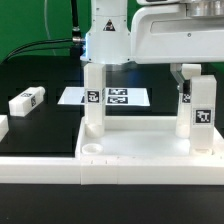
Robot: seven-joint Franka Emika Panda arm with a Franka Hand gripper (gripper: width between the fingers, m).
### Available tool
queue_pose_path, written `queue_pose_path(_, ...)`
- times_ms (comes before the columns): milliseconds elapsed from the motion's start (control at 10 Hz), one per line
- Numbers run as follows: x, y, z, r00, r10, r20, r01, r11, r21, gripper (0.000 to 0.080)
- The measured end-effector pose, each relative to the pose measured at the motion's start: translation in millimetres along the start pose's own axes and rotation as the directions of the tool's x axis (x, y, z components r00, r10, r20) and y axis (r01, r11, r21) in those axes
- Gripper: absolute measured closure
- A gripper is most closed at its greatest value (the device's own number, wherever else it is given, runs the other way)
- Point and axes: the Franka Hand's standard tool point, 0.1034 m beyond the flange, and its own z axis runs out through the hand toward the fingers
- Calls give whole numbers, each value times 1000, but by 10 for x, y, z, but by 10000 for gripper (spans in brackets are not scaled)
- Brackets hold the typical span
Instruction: Assemble desk
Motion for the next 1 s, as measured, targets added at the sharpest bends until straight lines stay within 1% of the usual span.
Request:
queue_pose_path(100, 3, 9, 0, 1000, 1, 0, -1, 1000, -1, 511)
queue_pose_path(400, 1, 9, 1, 999, 35, 0, -35, 999, 1, 511)
queue_pose_path(500, 2, 9, 5, 984, 178, -6, -178, 984, 4, 511)
queue_pose_path(600, 4, 14, 7, 949, 316, -7, -316, 949, 9, 511)
queue_pose_path(800, 7, 15, 8, 871, 491, -6, -491, 871, 13, 511)
queue_pose_path(900, 9, 22, 10, 803, 595, 0, -595, 803, 20, 511)
queue_pose_path(1000, 9, 23, 10, 755, 656, 2, -656, 754, 24, 511)
